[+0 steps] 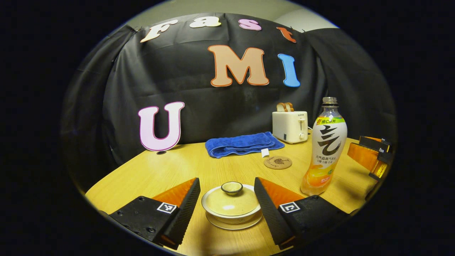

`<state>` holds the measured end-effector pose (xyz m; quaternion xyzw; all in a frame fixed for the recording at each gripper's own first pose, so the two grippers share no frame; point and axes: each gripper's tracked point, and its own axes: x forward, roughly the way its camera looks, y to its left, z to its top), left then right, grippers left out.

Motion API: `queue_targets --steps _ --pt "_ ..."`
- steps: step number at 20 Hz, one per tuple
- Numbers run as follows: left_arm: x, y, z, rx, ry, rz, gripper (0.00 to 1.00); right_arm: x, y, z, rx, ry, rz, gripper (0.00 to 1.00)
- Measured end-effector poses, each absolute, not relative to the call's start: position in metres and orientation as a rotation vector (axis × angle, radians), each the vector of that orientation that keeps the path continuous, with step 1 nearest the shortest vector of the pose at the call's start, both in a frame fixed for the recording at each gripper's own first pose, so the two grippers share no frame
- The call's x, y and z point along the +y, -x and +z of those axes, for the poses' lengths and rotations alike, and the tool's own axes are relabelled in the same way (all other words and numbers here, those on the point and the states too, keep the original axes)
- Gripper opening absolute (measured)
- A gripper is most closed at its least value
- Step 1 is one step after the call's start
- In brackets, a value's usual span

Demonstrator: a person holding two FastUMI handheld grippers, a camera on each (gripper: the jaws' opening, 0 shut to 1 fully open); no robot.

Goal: Open the teacup lid with one hand, grasp the water bottle and pour water into the teacup with the other hand; after pouring, place the water bottle on the coaster and then close the teacup lid.

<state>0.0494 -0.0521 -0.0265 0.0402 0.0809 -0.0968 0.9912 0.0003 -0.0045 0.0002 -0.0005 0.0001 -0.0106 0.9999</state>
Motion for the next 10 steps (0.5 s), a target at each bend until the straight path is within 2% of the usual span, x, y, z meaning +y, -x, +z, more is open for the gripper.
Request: queue_targets --steps 6,9,10 --pt "-0.0529 -0.0559 -0.0313 0.19 -0.076 -0.2 0.76 -0.0046 -0.0003 0.0004 0.0 0.001 -0.019 0.99" --pt "-0.0553 -0.0568 -0.0307 0.19 -0.074 -0.206 0.65 -0.0035 -0.0004 0.0002 0.0 0.001 -0.019 0.97" --pt "-0.0542 -0.0583 -0.0321 0.189 -0.076 -0.204 0.64 -0.0042 -0.0009 0.0 0.0 0.002 -0.019 0.99"
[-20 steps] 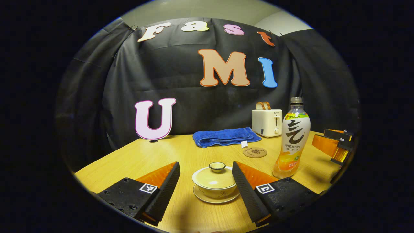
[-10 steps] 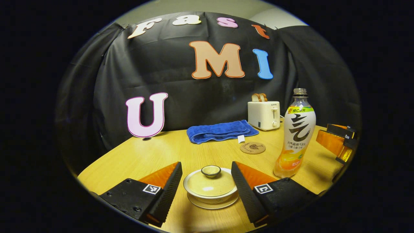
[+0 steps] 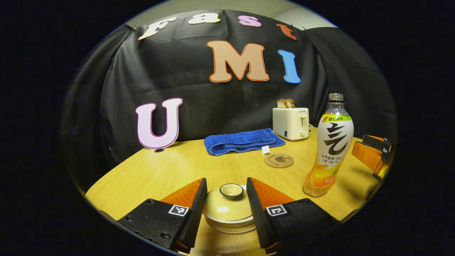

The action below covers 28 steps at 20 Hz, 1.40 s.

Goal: Open the teacup lid with one hand, grasp the water bottle and pour water into the teacup with the other hand; after pouring, place the water bottle on the coaster and then close the teacup lid.

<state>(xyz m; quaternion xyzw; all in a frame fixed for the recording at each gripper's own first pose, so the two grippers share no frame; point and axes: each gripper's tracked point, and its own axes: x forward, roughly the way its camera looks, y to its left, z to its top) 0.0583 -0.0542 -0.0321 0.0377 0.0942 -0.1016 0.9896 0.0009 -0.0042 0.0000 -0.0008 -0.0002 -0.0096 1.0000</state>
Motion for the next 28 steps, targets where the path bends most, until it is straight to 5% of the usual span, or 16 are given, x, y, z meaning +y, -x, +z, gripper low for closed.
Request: queue_targets --steps 8,28 --pt "-0.052 -0.062 -0.03 0.174 -0.077 -0.187 0.28 -0.004 -0.001 0.0 -0.001 0.002 -0.019 0.99" --pt "-0.015 -0.051 0.007 0.079 0.039 -0.138 0.24 0.032 0.008 -0.002 0.009 -0.004 0.085 0.97"
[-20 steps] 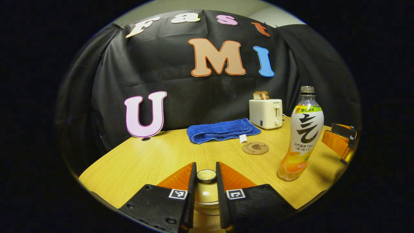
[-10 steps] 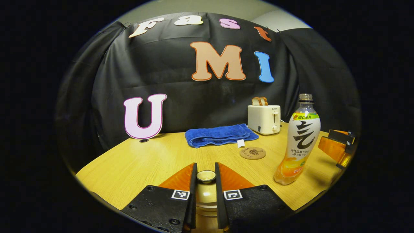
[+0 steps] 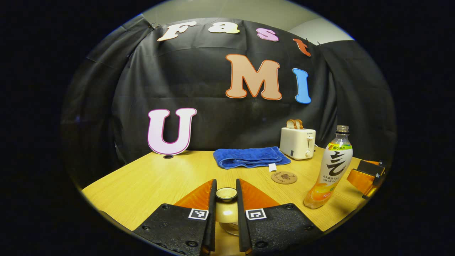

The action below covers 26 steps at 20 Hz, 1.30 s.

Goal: Open the teacup lid with one hand, grasp the water bottle and pour water into the teacup with the other hand; after pouring, place the water bottle on the coaster and then close the teacup lid.

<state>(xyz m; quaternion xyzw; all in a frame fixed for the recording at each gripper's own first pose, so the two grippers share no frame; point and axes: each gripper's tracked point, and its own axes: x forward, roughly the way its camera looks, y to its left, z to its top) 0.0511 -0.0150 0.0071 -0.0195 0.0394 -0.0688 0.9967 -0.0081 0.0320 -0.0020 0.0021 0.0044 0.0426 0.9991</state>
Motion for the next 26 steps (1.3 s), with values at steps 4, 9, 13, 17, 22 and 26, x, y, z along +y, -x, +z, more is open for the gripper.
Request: queue_targets --steps 4,9,13,17,22,26 --pt "0.002 -0.046 0.009 0.077 0.046 -0.107 0.23 0.046 0.011 -0.003 0.013 -0.006 0.116 0.97" --pt "0.018 -0.041 0.01 0.069 0.078 -0.076 0.23 0.057 0.007 -0.009 0.049 -0.007 0.132 0.98" --pt "0.026 -0.038 0.012 0.065 0.073 -0.062 0.22 0.072 0.004 -0.014 0.077 -0.002 0.163 0.97" --pt "0.032 -0.035 0.022 0.042 0.069 -0.053 0.23 0.089 -0.005 -0.02 0.111 0.005 0.194 0.97" --pt "0.038 -0.034 0.027 0.036 0.069 -0.042 0.24 0.091 -0.019 -0.029 0.171 0.008 0.185 0.98" --pt "0.043 -0.034 0.026 0.041 0.074 -0.036 0.23 0.091 -0.027 -0.035 0.202 0.013 0.171 1.0"
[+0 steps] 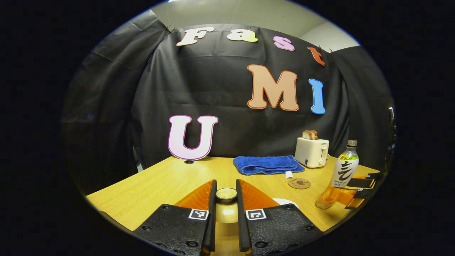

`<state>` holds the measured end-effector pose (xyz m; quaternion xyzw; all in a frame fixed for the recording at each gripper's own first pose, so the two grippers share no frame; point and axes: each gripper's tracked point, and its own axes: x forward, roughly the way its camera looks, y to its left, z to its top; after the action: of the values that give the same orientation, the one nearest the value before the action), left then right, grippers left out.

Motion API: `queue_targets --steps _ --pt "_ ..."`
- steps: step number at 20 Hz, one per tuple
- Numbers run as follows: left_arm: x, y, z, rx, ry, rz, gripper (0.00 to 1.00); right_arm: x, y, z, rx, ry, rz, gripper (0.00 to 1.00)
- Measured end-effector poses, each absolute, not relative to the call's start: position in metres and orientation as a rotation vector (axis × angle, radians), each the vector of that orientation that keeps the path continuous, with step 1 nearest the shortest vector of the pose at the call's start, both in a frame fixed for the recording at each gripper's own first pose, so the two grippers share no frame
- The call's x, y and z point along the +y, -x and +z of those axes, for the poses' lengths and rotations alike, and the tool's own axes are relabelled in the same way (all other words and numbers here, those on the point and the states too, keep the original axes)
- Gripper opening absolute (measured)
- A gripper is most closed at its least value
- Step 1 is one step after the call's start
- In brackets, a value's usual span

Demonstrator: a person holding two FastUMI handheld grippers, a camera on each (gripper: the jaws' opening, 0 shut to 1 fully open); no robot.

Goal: Open the teacup lid with one hand, grasp the water bottle and pour water into the teacup with the other hand; after pouring, place the water bottle on the coaster and then close the teacup lid.

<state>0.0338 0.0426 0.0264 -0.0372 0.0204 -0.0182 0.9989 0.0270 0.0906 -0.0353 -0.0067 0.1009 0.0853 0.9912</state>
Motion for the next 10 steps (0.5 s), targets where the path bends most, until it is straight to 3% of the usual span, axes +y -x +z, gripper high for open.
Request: queue_targets --steps 5,6,9,10 --pt "0.048 -0.033 0.026 0.047 0.073 -0.022 0.23 0.093 -0.031 -0.042 0.241 0.017 0.17 0.96" --pt "0.049 -0.033 0.027 0.046 0.077 -0.022 0.23 0.093 -0.033 -0.042 0.245 0.018 0.168 0.87" --pt "0.054 -0.032 0.03 0.043 0.082 -0.014 0.23 0.092 -0.033 -0.043 0.25 0.021 0.167 0.72" --pt "0.055 -0.032 0.032 0.039 0.083 -0.011 0.23 0.092 -0.036 -0.044 0.249 0.025 0.167 0.73"
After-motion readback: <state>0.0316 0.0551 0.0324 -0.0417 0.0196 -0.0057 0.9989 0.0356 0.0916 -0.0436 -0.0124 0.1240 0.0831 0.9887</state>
